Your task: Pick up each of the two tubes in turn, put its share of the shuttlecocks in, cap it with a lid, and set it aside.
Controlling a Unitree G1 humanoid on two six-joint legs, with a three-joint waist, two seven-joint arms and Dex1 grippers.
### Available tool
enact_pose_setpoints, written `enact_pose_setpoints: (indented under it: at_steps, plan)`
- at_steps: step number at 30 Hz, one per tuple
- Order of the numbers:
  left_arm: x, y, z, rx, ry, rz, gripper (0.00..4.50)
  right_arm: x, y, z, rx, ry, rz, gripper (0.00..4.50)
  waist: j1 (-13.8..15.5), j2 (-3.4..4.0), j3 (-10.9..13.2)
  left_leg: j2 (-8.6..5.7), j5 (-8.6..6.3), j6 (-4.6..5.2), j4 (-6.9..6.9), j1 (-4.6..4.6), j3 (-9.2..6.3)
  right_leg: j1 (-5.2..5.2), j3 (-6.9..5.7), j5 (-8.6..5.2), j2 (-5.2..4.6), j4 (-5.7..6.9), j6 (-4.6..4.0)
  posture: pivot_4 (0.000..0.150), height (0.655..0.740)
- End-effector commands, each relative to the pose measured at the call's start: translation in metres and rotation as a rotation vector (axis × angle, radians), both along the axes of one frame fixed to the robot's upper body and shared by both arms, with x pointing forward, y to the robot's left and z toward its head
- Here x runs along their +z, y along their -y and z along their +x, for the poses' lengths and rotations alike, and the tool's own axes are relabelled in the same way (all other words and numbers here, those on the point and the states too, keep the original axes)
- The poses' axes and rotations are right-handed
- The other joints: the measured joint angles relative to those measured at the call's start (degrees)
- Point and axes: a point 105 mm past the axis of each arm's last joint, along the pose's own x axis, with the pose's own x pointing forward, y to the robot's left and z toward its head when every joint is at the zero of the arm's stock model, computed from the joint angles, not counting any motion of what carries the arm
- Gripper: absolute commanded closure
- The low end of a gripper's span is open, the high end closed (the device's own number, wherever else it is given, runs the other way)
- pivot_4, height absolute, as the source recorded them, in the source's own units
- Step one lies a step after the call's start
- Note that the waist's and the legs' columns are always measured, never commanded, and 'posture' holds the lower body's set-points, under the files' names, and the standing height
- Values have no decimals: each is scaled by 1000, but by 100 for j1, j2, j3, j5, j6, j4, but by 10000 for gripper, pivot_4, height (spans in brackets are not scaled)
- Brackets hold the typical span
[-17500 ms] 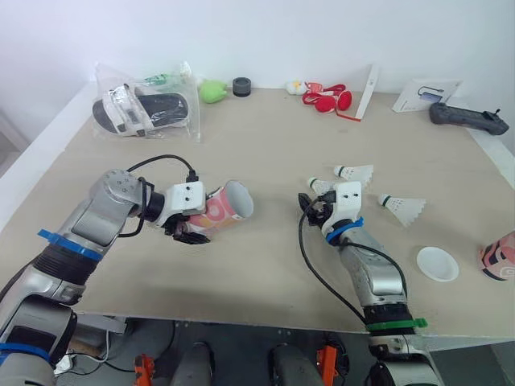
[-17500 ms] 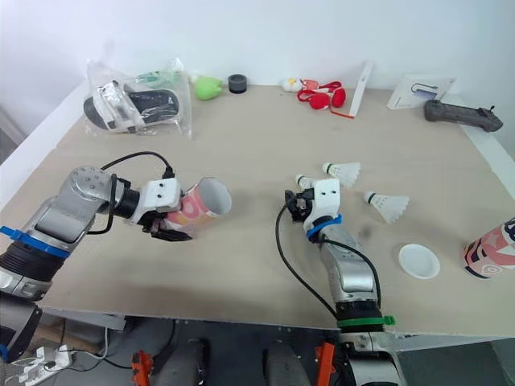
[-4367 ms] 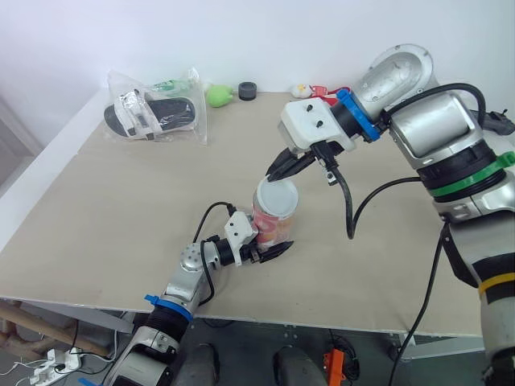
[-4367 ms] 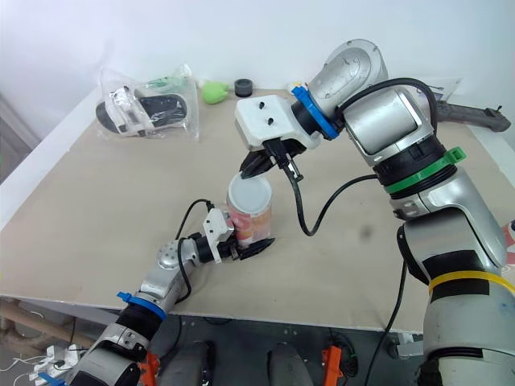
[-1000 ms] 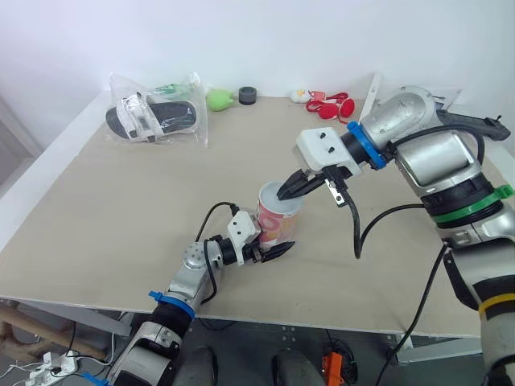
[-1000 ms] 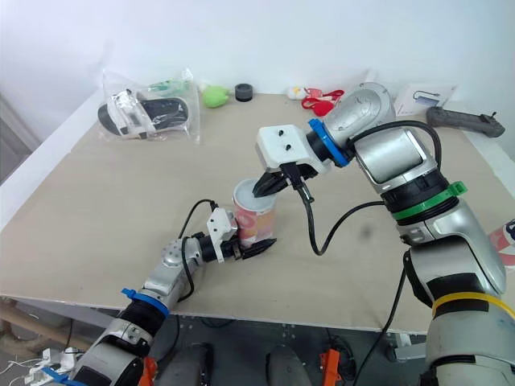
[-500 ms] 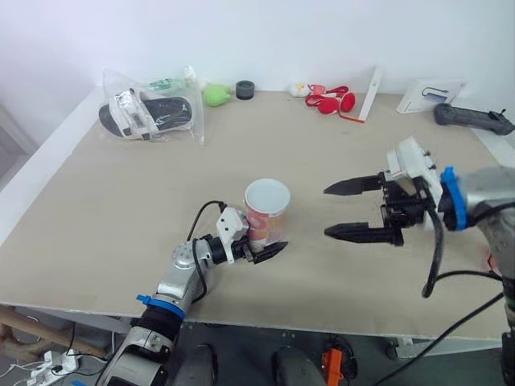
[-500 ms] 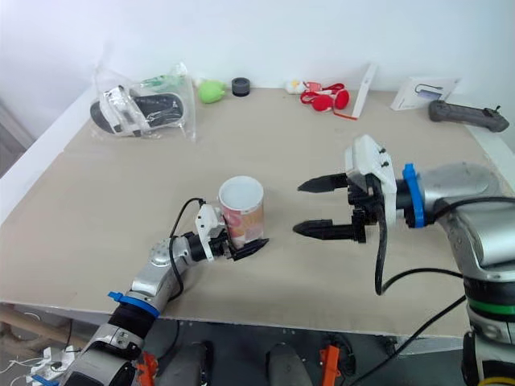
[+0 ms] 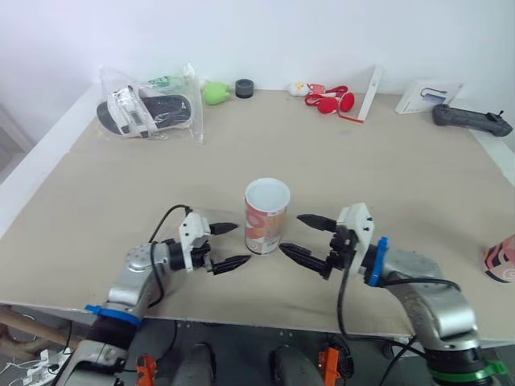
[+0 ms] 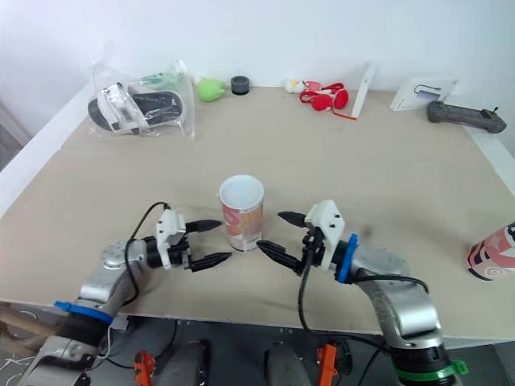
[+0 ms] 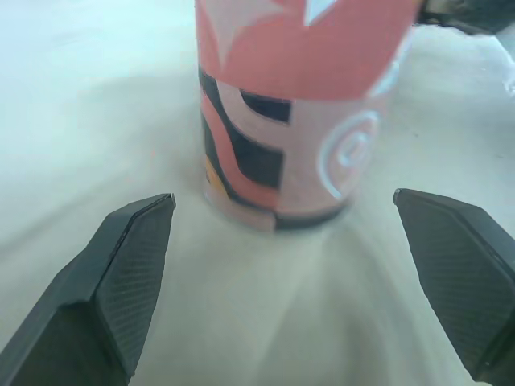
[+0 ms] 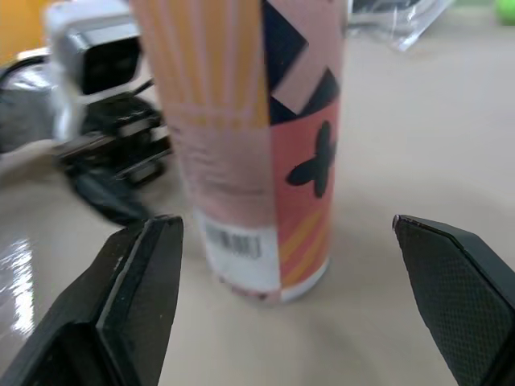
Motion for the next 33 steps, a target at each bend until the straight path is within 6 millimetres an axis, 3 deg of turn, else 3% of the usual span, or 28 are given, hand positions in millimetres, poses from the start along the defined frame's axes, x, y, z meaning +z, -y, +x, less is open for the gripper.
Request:
enact_pose_setpoints:
  at_steps: [1, 4, 12, 15, 24, 27, 29, 33]
  plan:
    - [24, -21, -7, 24, 38, -24, 0, -7, -16, 6, -2, 40, 28, 258, 2, 0, 5, 5, 0, 0, -1, 0, -1, -1, 0, 1, 4, 0, -5, 1500, 7400]
    - [44, -32, -10, 54, 30, -80, 0, -13, -29, 6, 47, 36, 43, 258, 8, -2, 10, 16, 0, -1, -7, -1, -2, -10, -1, 3, 13, 1, -15, 1500, 7400]
    - [81, -27, -23, 31, 45, -126, 0, -19, -49, 21, 73, 53, 64, 258, 13, -10, 14, 17, 7, -12, -8, -2, -2, -11, -2, 6, 14, 2, -18, 1500, 7400]
    - [84, -28, -27, 33, 33, -110, 0, -21, -66, 22, 120, 51, 78, 258, -5, -11, 15, 23, 9, -17, -10, -1, -2, -14, -2, 10, 21, 3, -24, 1500, 7400]
    - [79, -38, -31, 69, 21, -72, 0, -26, -82, 33, 127, 65, 104, 258, 3, -12, 15, 27, 21, -37, -19, -2, -1, -23, -1, 16, 23, 8, -30, 1500, 7400]
    - [77, -38, -32, 71, 18, -66, 0, -28, -83, 37, 120, 63, 118, 9729, 2, -12, 14, 27, 23, -40, -19, -2, -1, -24, -1, 17, 24, 9, -29, 1500, 7400]
    - [76, -37, -32, 70, 16, -66, 0, -26, -84, 36, 124, 63, 123, 13309, 2, -12, 14, 28, 23, -40, -19, -1, -1, -24, -1, 17, 25, 11, -29, 1500, 7400]
    - [76, -34, -30, 70, 20, -63, 0, -23, -82, 33, 124, 68, 126, 14678, 2, -12, 14, 28, 23, -40, -19, -1, -1, -25, -1, 17, 25, 12, -30, 1500, 7400]
